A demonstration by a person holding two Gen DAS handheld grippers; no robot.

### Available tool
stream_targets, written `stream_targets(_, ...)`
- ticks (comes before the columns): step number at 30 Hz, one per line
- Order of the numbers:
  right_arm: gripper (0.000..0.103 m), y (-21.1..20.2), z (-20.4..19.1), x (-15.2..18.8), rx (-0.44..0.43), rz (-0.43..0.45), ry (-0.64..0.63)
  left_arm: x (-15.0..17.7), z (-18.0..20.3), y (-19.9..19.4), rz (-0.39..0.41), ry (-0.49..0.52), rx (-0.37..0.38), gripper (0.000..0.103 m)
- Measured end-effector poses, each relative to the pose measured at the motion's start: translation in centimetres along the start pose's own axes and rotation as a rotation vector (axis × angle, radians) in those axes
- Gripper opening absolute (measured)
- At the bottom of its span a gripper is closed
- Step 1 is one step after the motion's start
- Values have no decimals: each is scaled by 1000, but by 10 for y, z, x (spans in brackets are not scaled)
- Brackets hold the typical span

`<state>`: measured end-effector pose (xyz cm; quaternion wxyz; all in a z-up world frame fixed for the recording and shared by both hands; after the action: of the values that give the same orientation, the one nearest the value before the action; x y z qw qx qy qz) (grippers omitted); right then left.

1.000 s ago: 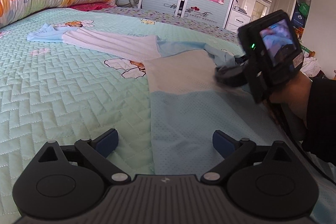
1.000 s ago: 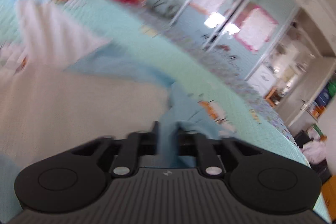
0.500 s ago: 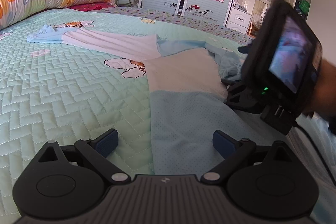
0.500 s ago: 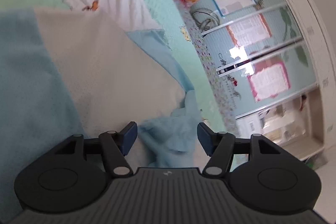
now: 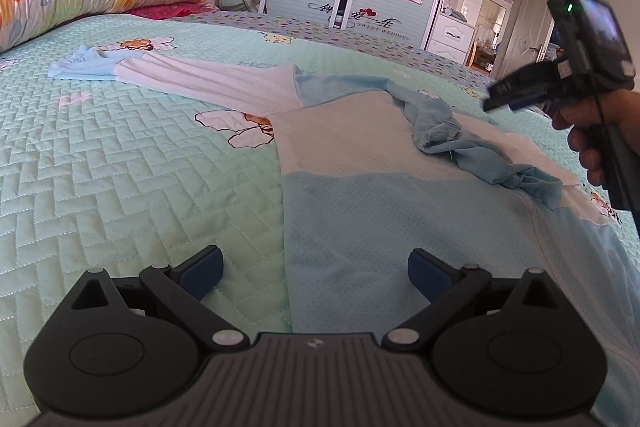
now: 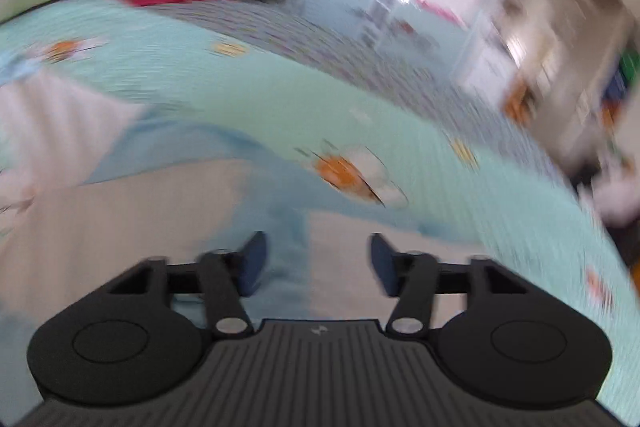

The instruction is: Fold clothes

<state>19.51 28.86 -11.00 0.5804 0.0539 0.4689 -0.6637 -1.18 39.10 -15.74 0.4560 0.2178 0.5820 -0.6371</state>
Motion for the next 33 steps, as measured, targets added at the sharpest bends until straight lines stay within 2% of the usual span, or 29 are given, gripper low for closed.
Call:
stream_targets(3,30,22,27,13,-34,-72,172,0,1,1,-4,6,-2,103)
stream_targets(5,30,36,45,21,-57,-120,286,0,2,2,-7,12,-7,103)
stream_targets(6,30,36,42,17,-77,-98,299,0,3,2,-8,15,-9,103)
stream_targets(10,30,14,34,-12,-174,89,411,0,2,1,-7,12,-8,103)
stream_targets(11,31,13,37,-21,-182,102,441,1,3,1,-7,13,-8,103)
stream_targets(15,31,22,54,-15,-146,15,542,0,2,1,-10,14,-6,103)
stream_targets(18,32,34,55,1,-78,-67,609,0,2,1,-9,11,-2,103)
stream_targets(21,32,46,39,-5,-225,-88,633,0,1,1,-6,8,1,103)
stream_targets(24,31,38,35,-30,-433,56,699,0,2,1,-6,6,1,103)
stream_targets(25,32,33,38,-38,-436,91,713,0,2,1,-7,6,0,103)
stream_targets(28,36,30,47,-40,-335,45,714,0,3,1,-10,12,-2,103)
stream_targets(29,36,30,47,-33,-337,31,702,0,2,1,-11,11,-1,103)
stream_targets(31,36,29,44,-14,-367,4,668,0,1,1,-11,7,2,103)
stream_targets(33,36,25,34,7,-460,-29,636,0,1,1,-10,7,3,103)
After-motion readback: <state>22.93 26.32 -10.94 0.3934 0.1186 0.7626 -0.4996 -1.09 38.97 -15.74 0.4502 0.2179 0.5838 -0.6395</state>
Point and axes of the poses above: each gripper's, at about its wrist camera, not at the fingertips, and y roughly the way its jaws point, z to its right, x to its underside, the point moved 2 cm from there along y, roughly the way its jaws point, and after that the axes turned 2 degrees about -y, right-handed, at the moved point
